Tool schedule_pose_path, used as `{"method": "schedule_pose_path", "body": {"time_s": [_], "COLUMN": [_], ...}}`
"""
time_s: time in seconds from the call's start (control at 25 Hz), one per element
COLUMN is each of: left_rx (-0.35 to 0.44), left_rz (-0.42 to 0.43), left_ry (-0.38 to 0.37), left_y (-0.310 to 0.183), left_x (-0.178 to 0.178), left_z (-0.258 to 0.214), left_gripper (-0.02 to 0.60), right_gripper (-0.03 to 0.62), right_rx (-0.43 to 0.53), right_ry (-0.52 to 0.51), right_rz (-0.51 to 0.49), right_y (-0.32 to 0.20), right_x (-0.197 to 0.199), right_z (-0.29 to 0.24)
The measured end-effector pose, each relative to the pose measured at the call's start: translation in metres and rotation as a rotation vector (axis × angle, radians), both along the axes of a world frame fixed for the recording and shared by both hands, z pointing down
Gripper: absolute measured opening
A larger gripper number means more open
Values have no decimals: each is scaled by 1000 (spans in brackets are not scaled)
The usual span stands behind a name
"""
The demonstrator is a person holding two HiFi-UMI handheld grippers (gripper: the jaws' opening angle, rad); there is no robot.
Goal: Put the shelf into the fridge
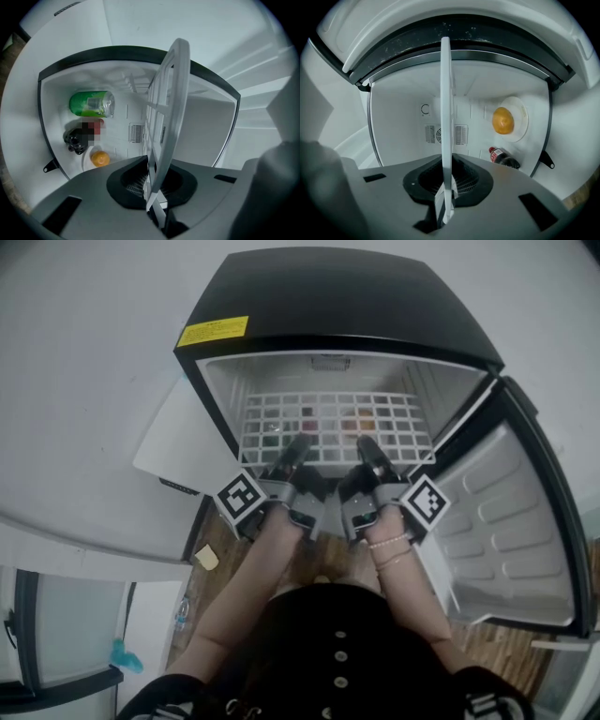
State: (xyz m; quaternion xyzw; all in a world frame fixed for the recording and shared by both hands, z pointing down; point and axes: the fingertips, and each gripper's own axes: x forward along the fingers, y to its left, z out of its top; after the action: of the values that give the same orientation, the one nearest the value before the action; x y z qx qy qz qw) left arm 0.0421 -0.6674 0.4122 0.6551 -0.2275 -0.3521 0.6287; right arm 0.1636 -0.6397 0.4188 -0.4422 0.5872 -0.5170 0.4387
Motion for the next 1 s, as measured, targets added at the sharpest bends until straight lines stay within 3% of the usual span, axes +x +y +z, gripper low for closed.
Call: {"method": "schedule_pose_path", "body": {"time_s": [0.24,1.0], "left_rx": [13,20], "left_rz": [-15,-84], "left_ry": [10,27], "left_y": [7,-38], "left_x": [-1,3], "left_z": [1,-4], "left_gripper": [34,35], "right_gripper": [35,35], "right_rx": [10,20], "right_ry": [8,33], "right_rz": [-2,-14], "right_y": [7,-37], "right_x": [-1,5], "right_z": [1,-4]}}
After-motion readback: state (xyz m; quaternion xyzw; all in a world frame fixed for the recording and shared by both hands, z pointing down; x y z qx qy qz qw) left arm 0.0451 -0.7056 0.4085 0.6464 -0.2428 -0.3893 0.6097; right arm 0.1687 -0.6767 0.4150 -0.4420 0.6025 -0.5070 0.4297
